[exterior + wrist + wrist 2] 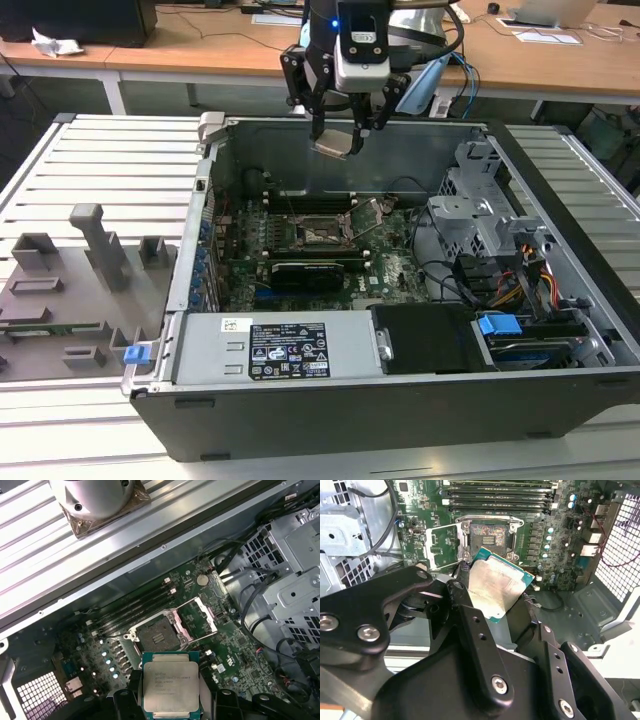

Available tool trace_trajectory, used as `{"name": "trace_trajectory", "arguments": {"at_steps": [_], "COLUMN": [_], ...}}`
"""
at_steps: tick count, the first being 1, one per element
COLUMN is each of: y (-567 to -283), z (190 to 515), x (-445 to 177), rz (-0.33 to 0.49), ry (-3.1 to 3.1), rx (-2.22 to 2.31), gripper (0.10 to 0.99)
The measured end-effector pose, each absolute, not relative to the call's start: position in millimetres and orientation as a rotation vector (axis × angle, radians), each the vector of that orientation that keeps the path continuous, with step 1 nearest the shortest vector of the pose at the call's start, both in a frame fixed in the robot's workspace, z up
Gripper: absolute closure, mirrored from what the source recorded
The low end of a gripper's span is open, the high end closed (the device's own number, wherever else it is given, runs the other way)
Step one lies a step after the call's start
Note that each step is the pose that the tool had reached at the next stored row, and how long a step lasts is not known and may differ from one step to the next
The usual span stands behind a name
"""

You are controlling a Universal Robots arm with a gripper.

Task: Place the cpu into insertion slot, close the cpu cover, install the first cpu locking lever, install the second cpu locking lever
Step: 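Place the cpu into insertion slot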

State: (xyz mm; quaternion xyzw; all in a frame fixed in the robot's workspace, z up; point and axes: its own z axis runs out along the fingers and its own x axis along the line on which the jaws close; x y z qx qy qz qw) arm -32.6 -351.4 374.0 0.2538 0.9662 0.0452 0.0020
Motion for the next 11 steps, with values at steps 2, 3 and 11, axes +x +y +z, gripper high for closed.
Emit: {"name": "trace_trajectory", "arguments": {"at_steps": [2,3,11], "y": [-351.4,-351.4,-351.4], "z": [374.0,373.9,372.8], "x": [-32.6,-32.6,-32.6], "rz": [0.142,0.142,0.138], "ry": [3.028,3.027,3.021], "rx": [0.807,0.811,0.829], "gripper": [0.545,0.545,0.545]}}
